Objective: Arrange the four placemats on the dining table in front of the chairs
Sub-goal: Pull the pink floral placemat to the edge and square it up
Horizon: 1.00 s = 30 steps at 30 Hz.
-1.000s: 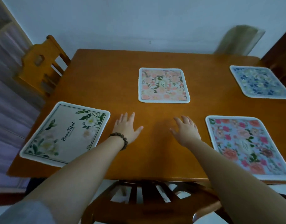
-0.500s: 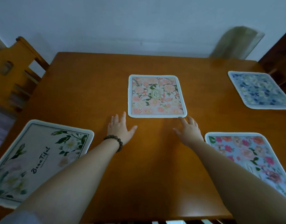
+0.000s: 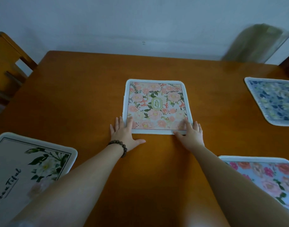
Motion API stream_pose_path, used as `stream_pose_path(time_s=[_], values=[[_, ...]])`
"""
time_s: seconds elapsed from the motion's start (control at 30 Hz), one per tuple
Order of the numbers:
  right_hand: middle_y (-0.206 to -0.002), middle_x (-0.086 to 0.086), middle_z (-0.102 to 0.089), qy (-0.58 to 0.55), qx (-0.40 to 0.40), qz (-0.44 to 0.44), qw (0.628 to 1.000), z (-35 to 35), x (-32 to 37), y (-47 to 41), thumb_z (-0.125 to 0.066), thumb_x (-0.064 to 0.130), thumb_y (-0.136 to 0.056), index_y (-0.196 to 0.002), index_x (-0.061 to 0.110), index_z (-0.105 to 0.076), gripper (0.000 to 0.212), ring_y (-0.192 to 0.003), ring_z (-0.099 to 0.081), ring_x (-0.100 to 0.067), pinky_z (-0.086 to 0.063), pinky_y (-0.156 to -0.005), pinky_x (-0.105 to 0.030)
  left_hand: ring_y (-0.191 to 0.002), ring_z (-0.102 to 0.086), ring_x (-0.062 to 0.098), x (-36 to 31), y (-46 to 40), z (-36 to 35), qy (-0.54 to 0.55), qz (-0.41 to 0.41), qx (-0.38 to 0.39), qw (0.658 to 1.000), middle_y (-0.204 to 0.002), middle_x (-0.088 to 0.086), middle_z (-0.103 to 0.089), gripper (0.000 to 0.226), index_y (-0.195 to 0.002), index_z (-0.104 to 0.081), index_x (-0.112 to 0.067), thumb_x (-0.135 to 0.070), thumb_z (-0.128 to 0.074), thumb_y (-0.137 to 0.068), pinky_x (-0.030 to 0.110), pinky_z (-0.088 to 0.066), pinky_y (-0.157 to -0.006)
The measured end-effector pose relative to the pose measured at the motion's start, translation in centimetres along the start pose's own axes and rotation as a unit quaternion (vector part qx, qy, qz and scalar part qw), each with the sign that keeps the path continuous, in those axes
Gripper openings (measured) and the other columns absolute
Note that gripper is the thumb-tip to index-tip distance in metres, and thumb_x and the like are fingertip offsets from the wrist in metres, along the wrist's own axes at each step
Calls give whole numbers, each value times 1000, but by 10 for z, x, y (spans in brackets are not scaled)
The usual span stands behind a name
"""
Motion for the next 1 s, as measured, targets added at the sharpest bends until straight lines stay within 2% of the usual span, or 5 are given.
stream_pose_path(time_s=[0.17,0.3,0.7,1.0], values=[[-156,-14,-11,-16,-29,28,999,-3,0,7,-55,59,-85,-142,28,-32,69,-143,-4,-34,-14,-116,-50,-145,8,29,-2,3,-2,38,-9,-30,999,-158,16,-1,113,-150,-5,-31,-78,-61,-64,53,3,-113],[-153,-10,-14,-35,-23,31,999,-6,-2,21,-57,57,-84,-137,29,-37,63,-141,-7,-34,-22,-113,-50,-145,6,28,0,18,-3,69,-10,-37,997,-158,17,-3,110,-150,-10,-30,-72,-66,-65,46,0,-115],[-158,-11,-1,-30,27,8,999,-36,-17,143,-56,58,-85,-145,31,-26,72,-144,2,-33,-15,-116,-49,-145,5,29,29,126,-22,59,11,12,998,-158,15,0,108,-149,-7,-30,-64,-70,-69,45,-7,-116],[-159,-12,5,2,45,-10,999,-67,-24,248,-55,58,-85,-148,32,-17,79,-145,8,-31,-7,-117,-45,-145,5,27,66,213,-33,41,-6,55,998,-159,13,2,112,-150,-1,-32,-60,-72,-69,43,-7,-117]])
Point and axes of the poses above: each hand's wrist, its own y-axis away from the middle knuckle, its own z-axis out of the back of the hand, x = y × z, the point moved 5 cm from there along -y, towards the middle knuckle
